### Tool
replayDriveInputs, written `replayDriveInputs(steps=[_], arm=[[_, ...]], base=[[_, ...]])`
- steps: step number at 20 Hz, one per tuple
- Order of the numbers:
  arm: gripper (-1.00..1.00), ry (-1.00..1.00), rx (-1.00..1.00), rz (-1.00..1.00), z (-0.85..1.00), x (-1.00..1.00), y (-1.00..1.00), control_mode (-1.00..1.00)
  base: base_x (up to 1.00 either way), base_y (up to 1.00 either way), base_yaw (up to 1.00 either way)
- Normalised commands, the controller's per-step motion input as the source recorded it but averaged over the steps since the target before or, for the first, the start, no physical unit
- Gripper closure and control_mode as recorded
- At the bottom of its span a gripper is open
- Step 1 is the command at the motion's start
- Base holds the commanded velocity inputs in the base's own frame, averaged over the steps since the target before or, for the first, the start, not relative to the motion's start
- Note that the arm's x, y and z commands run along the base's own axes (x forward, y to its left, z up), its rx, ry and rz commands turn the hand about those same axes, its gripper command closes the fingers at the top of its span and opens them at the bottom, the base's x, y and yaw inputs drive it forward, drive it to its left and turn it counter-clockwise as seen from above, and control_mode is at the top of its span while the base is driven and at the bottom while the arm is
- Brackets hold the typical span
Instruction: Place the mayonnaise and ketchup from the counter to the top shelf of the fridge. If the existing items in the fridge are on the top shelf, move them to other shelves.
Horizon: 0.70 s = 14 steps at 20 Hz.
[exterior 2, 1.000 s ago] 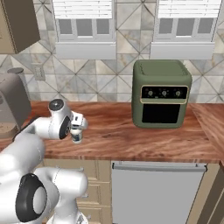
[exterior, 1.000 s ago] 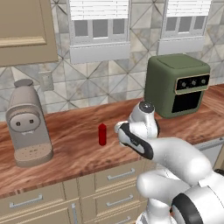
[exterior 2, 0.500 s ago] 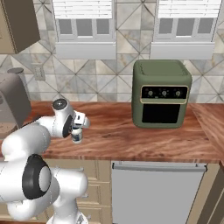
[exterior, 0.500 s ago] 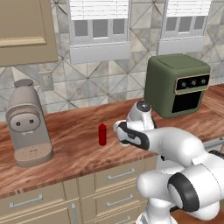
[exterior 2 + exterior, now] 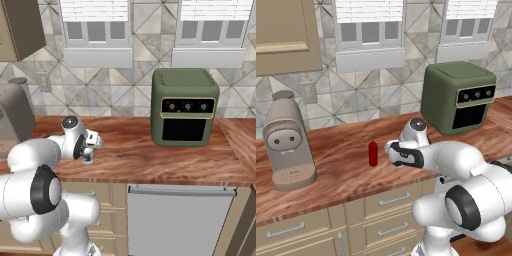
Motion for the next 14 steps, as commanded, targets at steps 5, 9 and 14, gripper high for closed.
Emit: replayDriveInputs(steps=[5,9,14], arm=[[-1.0,-0.01,0.0,0.0,-0.12,0.13,0.01,-1.0],[-1.0,0.0,0.0,0.0,-0.13,0.1,0.0,-1.0],[1.0,0.0,0.0,0.0,-0.08,0.09,0.03,-1.0]], base=[[0.0,0.0,0.0],[0.0,0.0,0.0],[0.0,0.0,0.0]])
